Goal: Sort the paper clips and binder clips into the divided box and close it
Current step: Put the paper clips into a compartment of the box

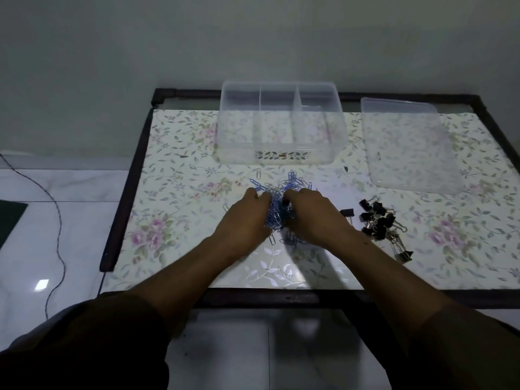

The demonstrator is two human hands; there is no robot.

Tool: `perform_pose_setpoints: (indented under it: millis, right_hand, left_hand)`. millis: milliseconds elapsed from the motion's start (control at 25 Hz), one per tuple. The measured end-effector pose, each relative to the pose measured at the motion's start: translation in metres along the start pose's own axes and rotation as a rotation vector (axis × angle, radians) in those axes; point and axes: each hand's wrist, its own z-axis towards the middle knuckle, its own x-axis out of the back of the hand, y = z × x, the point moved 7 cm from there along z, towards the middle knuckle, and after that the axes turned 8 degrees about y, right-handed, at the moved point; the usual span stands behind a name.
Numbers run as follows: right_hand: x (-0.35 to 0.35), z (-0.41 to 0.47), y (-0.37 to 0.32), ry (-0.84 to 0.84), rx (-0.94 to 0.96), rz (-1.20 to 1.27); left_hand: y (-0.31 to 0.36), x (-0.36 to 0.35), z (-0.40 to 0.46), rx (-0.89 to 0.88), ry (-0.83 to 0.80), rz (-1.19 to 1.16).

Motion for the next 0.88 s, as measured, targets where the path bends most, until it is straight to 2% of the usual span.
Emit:
perform_pose_setpoints:
  millis: [160,320,680,880]
  right_hand:
    - [0.005,0.003,-0.001,0.012,-0.035,0.131]
    - [0.007,0.004,0.004,0.064,-0.143,0.325]
    - [0.06,0.011,-0.005,0.275,-0.089,0.333]
    - [0.116,0.049,-0.014,0.408,-0.029,0.304]
  left_hand:
    - [0.004,0.006,0.004,0.023,0.123,-0.146]
    - [0.001,0.014,0.003,0.134,0.214,-0.37]
    - [0.007,0.062,0.017,0.14,0.322,-0.604]
    - [0.018,0.114,0.061,0.059,0.417,-0.606]
